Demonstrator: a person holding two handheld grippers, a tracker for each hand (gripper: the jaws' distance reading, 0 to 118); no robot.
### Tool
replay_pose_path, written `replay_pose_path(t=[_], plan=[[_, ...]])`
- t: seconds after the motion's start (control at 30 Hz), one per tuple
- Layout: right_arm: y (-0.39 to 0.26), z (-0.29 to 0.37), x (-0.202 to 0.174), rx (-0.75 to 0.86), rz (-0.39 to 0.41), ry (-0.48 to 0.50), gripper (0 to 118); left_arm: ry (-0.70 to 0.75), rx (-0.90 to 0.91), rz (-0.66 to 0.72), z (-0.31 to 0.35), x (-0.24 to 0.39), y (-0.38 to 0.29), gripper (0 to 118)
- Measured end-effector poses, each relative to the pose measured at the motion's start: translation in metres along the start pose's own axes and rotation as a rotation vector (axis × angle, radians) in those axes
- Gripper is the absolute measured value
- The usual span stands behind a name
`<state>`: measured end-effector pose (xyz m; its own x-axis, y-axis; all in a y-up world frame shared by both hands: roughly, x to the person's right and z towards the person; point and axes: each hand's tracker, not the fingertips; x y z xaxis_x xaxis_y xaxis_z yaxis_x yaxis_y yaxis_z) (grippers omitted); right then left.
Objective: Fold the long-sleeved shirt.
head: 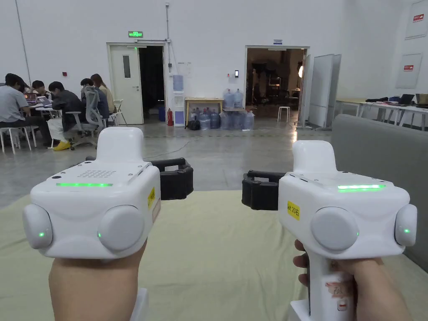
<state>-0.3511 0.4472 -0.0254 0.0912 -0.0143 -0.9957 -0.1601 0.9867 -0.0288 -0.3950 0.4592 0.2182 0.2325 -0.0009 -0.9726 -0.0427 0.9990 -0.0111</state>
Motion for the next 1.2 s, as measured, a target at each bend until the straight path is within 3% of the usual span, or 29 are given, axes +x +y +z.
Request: replay_pose_path(t=[0.43,0.77,1.2], plan=[[-0.003,0.004,-0.005,0.06,0.04,-0.058,118,0.002,-0.005,-0.008,-0.002,0.002,-0.003,118],[-0.004,0.001,-0.003,0.025,0.008,-0.015,118,0.004,-0.005,-0.007,-0.003,0.001,-0.001,118],[-0.009,-0.008,0.003,-0.018,-0.03,-0.046,118,-0.013,-0.022,0.008,-0.004,0.0,-0.005,118]])
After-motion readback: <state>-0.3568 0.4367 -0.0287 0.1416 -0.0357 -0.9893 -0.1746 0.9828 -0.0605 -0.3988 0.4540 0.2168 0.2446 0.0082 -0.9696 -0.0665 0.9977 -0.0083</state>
